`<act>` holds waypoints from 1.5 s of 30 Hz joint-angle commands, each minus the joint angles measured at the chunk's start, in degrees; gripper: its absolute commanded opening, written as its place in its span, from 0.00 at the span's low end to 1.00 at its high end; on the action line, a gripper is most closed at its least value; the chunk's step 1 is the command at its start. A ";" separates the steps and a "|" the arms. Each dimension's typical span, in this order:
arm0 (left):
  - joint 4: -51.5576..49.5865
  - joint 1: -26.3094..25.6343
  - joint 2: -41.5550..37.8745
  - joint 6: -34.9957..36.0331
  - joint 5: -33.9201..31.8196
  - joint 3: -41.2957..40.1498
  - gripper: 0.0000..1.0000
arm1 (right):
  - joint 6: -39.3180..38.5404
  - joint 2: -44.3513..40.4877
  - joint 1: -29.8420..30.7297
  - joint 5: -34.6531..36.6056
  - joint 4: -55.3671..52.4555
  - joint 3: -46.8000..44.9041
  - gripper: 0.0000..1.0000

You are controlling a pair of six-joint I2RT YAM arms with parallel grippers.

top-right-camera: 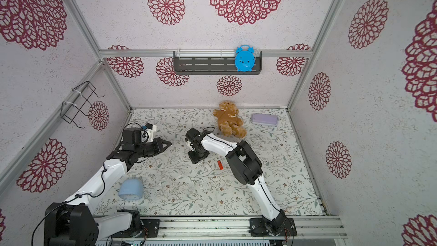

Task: Close the usb drive cover
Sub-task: Pick up the USB drive from the center of the board.

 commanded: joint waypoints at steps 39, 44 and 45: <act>1.74 0.36 -1.22 0.54 0.31 -1.63 0.10 | 20.38 -12.23 5.15 8.57 14.56 -20.13 0.54; 1.96 0.36 -1.02 0.41 0.51 -1.61 0.10 | 19.00 -9.23 5.04 11.01 13.20 -16.28 0.56; 1.95 0.38 -1.00 0.41 0.51 -1.58 0.11 | 18.62 -8.36 5.02 11.77 12.29 -15.03 0.56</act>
